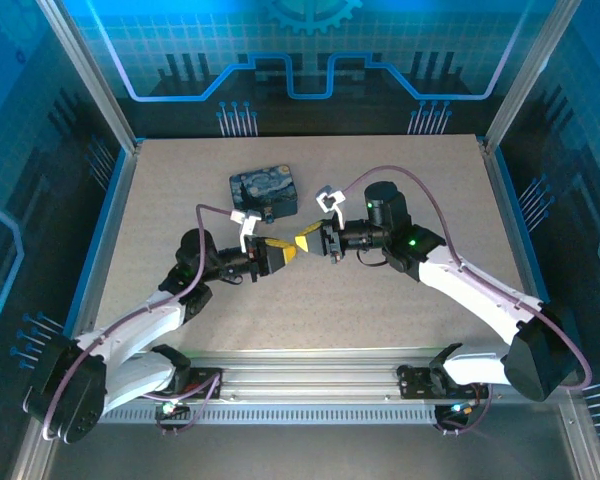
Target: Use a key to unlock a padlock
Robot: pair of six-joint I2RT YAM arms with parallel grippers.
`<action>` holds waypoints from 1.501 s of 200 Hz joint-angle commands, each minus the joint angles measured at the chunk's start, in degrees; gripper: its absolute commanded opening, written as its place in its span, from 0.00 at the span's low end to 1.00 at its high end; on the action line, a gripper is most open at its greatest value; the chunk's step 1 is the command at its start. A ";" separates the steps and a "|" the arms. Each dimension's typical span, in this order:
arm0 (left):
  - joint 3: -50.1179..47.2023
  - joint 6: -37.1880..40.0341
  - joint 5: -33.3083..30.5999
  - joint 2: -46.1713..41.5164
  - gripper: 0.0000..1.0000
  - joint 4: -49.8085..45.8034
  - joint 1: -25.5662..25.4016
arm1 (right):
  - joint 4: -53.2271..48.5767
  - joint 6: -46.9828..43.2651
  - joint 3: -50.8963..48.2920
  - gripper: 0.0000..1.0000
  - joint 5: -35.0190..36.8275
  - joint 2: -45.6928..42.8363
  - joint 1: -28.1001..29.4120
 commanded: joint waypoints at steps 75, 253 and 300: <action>-1.61 1.62 -1.94 -3.33 0.00 -0.34 0.52 | -0.56 1.21 0.45 0.32 1.70 0.19 0.04; -9.42 6.19 -45.10 -37.97 0.00 -52.94 0.58 | -14.21 8.44 32.43 0.65 56.03 44.43 13.58; -10.79 7.51 -44.94 -38.56 0.00 -52.24 0.71 | -14.36 8.81 43.14 0.63 60.06 56.04 13.06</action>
